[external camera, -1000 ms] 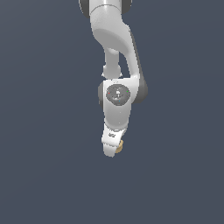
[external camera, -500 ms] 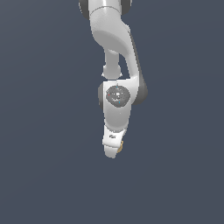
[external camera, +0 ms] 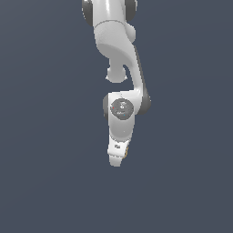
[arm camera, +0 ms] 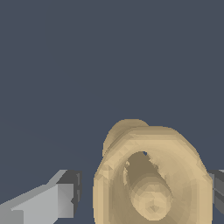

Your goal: Pick up the object and move it to a goal position.

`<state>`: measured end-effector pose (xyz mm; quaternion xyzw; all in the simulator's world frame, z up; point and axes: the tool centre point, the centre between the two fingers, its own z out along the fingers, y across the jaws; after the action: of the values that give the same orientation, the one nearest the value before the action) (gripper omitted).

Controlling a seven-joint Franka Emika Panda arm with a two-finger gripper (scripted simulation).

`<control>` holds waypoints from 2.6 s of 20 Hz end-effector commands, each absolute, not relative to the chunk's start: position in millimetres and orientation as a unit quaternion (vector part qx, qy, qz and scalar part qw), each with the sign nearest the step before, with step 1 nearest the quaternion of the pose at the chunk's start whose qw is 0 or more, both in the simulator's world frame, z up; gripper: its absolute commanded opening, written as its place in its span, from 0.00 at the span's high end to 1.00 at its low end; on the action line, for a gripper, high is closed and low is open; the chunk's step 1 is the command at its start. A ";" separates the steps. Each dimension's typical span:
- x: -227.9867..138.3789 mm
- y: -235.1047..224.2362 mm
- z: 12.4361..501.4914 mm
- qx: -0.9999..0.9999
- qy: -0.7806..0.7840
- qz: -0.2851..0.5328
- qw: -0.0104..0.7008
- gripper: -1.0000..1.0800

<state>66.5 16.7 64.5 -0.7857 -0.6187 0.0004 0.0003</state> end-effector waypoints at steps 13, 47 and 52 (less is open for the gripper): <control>67.9 16.6 52.3 -0.785 -0.619 0.000 0.000 1.00; -36.8 33.9 186.0 -0.785 -0.619 0.001 -0.001 1.00; -58.9 38.1 216.4 -0.785 -0.619 0.001 -0.001 1.00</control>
<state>-52.0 36.9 207.7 -0.7854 -0.6190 0.0011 -0.0013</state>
